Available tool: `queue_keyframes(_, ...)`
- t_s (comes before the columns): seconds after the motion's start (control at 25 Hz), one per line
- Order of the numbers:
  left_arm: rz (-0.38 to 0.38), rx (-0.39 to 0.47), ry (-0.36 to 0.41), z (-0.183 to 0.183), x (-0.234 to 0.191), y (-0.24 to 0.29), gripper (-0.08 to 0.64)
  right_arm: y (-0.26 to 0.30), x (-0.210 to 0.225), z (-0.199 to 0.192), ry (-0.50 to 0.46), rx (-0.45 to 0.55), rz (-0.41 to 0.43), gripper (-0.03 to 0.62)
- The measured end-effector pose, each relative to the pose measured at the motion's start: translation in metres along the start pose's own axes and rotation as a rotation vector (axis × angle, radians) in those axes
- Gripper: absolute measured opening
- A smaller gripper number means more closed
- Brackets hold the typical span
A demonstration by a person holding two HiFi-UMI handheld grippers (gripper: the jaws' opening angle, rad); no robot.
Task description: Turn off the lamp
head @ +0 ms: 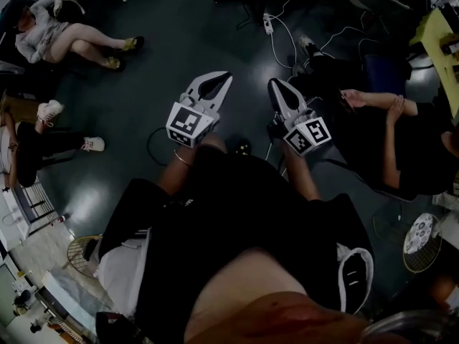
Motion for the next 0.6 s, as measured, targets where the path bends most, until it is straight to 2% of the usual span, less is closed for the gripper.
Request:
queue_keyframes(0.24, 0.034, -0.001, -0.045, -0.003, 0.002, 0.004, 0.008, -0.007, 0.008, -0.003, 0.005, -0.013, 0.006, 0.000)
queue_keyframes(0.6, 0.020, 0.004, -0.023, 0.001, -0.013, 0.009, 0.008, 0.002, 0.018, 0.002, 0.041, 0.014, -0.011, 0.000)
Point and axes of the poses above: the fingertips, and each gripper's own axes: y forward along the fingers, x to its right, z out of its top, the point moved 5 cm from there along -y, backward along the fingers, and after that the axes turned 12 degrees about -z, right-handed, at the moved point
